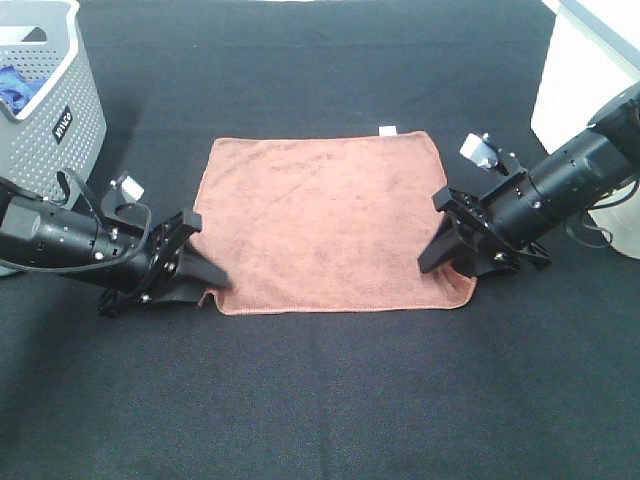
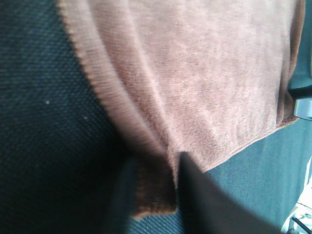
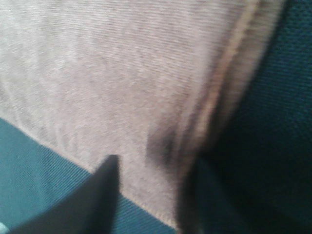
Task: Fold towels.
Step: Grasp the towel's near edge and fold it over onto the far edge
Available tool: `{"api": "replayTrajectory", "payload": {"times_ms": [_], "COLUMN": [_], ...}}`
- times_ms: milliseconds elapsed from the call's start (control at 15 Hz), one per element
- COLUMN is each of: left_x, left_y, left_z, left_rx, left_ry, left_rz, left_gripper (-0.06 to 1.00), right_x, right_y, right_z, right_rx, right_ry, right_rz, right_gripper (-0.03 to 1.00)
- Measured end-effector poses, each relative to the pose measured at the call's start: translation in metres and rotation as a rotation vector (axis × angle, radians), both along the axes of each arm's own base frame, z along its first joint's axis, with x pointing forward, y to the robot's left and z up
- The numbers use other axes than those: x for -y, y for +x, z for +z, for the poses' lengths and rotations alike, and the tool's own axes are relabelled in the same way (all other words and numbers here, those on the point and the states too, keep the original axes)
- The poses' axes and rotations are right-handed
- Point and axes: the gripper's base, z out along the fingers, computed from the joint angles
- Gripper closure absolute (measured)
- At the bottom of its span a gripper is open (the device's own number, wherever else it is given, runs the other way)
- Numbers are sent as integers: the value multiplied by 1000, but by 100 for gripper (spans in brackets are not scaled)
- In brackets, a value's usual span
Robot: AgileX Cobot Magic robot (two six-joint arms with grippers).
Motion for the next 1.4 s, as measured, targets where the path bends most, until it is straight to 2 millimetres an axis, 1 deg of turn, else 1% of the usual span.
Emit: {"api": "replayTrajectory", "payload": {"times_ms": [67,133,200,267,400,467,600,733,800,867,933,1000,1133,1200,1267,1333,1400], "left_x": [0,0,-1,-1,-3,-3,-4,-6,-6,-7,-9,-11,-14,-15,-15,-14,-13], "left_y": [0,0,0,-1,-2,-5,-7,-12,-12,-17,-32,-43,-65,-71,-72,-68,-60], "left_z": [0,0,2,5,13,14,19,29,29,31,28,28,27,27,30,35,43], "left_rx": [0,2,12,21,29,13,-2,3,3,-7,-45,-66,-105,-116,-108,-84,-46], "left_ry": [2,5,19,30,44,64,83,97,97,102,108,112,118,120,119,115,112], "left_rz": [-1,-5,-18,-32,-53,-82,-102,-115,-115,-118,-121,-127,-135,-137,-135,-137,-133], "left_gripper": [83,94,94,94,94,94,94,94,94,94,94,94,94,94,94,94,94], "right_x": [1,3,4,5,9,15,18,16,16,16,17,16,17,18,18,18,18], "right_y": [0,0,0,1,2,2,0,-7,-7,-13,-28,-40,-59,-63,-62,-57,-47], "right_z": [-1,-2,-2,-2,2,10,22,24,24,20,13,10,9,12,23,32,42], "right_rx": [-5,-10,-17,-19,-15,-12,-9,-50,-50,-78,-128,-162,-192,-183,-135,-98,-48], "right_ry": [-15,-35,-54,-68,-77,-67,-50,-32,-32,-30,-32,-31,-40,-45,-51,-51,-52], "right_rz": [-13,-19,-19,-16,-20,-25,-13,-2,-2,0,4,5,-1,-6,-12,-12,-14], "right_gripper": [70,80,91,97,97,97,97,97,97,97,97,97,97,97,97,97,97]}}
